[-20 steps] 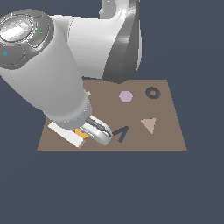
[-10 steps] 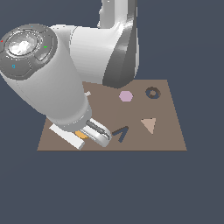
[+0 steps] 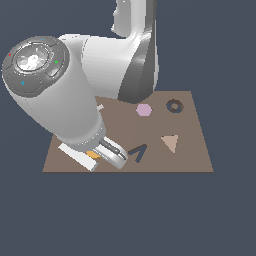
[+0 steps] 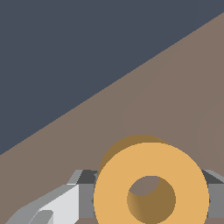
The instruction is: Insert a designated object into the corresponding slot on a board.
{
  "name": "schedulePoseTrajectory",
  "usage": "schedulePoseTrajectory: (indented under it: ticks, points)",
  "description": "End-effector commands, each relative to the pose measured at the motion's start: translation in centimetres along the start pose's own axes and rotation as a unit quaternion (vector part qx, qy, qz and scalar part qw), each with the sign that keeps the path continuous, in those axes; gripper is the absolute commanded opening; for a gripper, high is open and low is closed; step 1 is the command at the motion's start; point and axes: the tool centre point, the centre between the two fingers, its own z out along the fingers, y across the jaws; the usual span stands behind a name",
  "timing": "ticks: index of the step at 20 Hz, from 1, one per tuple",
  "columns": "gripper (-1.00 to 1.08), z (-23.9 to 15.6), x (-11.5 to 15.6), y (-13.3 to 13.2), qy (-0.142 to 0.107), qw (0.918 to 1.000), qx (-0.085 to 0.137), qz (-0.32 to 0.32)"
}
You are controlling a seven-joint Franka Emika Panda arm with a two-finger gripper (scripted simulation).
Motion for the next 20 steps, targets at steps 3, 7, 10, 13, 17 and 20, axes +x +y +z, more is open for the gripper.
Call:
schedulePoseTrajectory:
  ticks: [3, 7, 10, 13, 17, 20]
  points:
    - [-1.00, 0.1, 0.0, 0.1, 0.000, 1.0000, 0.000, 0.000]
    - [-1.00, 0.0, -0.1, -0.1, 0.000, 1.0000, 0.000, -0.003]
    - [-1.00, 0.0, -0.8, -1.0, 0.000, 0.9998, 0.000, -0.018]
    - [-1.00, -0.1, -2.0, -2.4, 0.000, 0.9991, 0.000, -0.043]
    - [-1.00, -0.2, -4.4, -4.8, 0.000, 0.9959, 0.000, -0.091]
    - [-1.00, -0.3, -6.9, -6.7, 0.000, 0.9910, 0.000, -0.134]
